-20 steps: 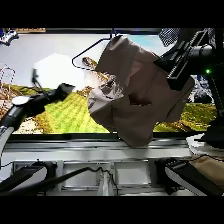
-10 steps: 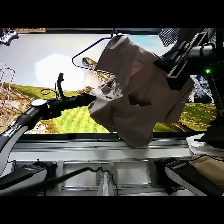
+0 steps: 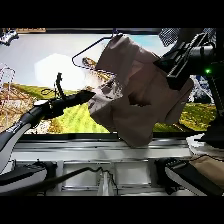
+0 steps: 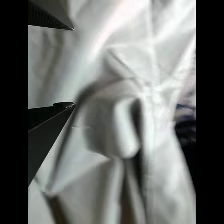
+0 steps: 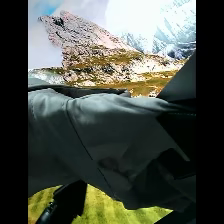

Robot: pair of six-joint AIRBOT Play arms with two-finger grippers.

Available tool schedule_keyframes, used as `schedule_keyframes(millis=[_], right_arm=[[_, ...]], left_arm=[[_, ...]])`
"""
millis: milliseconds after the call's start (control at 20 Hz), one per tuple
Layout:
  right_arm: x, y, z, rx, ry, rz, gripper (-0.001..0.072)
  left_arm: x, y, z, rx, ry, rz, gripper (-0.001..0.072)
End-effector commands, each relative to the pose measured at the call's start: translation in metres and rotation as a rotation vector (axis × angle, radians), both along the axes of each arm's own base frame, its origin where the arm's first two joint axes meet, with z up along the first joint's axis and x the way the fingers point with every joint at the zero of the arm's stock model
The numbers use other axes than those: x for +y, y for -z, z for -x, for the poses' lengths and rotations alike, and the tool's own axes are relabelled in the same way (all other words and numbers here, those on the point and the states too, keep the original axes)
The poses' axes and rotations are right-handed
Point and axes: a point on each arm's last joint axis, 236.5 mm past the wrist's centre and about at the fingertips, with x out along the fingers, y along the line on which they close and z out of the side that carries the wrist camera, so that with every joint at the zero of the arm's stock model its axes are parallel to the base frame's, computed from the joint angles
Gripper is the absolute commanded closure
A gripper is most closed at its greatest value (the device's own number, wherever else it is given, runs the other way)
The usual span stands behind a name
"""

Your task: Fold the clothes and pants, and hang the long-sleeved shirts on hangers.

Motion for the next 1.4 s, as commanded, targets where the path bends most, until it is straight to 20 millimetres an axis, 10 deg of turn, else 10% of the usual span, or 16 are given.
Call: schedule_keyframes(millis=[0, 600, 800, 1350], right_arm=[[0.000, 0.000, 0.000, 0.001, 0.002, -0.003, 0.0681], [0.000, -0.001, 0.000, 0.013, 0.019, -0.019, 0.0681], [0.000, -0.001, 0.000, 0.014, 0.019, -0.019, 0.0681], [-0.007, 0.004, -0.003, 0.014, 0.039, 0.015, 0.0681]], left_arm=[[-0.008, -0.018, -0.015, -0.018, -0.011, 0.120, 0.0193], [-0.058, -0.005, -0.039, 0.051, 0.041, 0.280, 0.0210], [-0.061, -0.023, -0.059, 0.067, -0.047, 0.400, 0.0671], [0.058, -0.048, -0.114, -0.055, -0.233, 0.476, 0.0693]])
